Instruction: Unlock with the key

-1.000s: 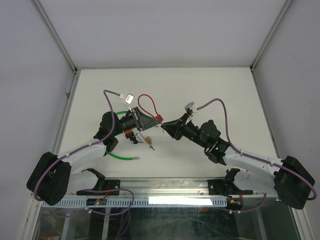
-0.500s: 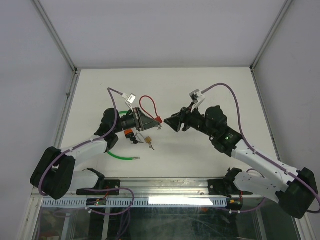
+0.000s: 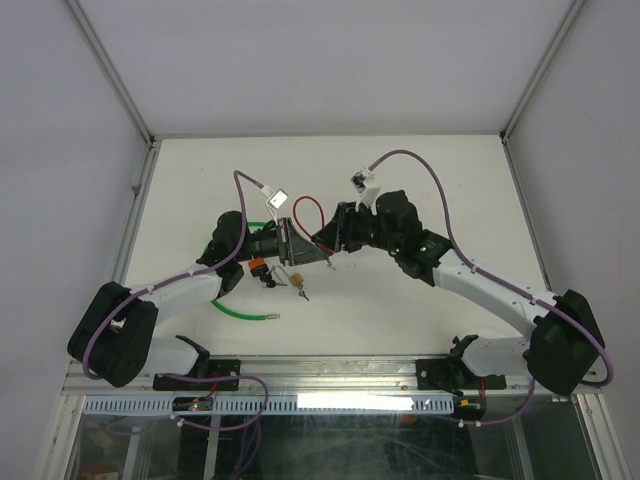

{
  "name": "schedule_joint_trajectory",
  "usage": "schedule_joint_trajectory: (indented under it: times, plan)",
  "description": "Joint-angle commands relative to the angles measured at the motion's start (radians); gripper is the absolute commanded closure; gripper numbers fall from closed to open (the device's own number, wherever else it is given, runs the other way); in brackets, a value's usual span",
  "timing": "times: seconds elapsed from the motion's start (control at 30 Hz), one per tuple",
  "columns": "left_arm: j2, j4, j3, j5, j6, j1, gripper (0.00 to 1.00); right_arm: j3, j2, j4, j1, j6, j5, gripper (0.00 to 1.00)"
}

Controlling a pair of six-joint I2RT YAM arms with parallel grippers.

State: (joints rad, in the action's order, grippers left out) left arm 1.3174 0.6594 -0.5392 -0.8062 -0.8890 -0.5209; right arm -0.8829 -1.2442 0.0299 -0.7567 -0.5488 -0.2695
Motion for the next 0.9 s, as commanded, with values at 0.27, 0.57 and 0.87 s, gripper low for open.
schedule_joint_trajectory:
  times: [0.27,0.57,0.87]
  plan:
    - [0.047,0.009,-0.082,-0.097,0.062,-0.067,1.0,-0.039,0.049,0.069,0.089,-0.007,0.035,1.0]
    - [0.051,-0.066,-0.093,-0.098,0.103,-0.115,1.0,0.065,0.171,0.21,0.155,-0.026,0.099,1.0]
    - [0.023,0.206,-0.019,0.092,-0.111,-0.115,0.82,0.238,0.248,0.37,0.151,-0.182,0.064,1.0]
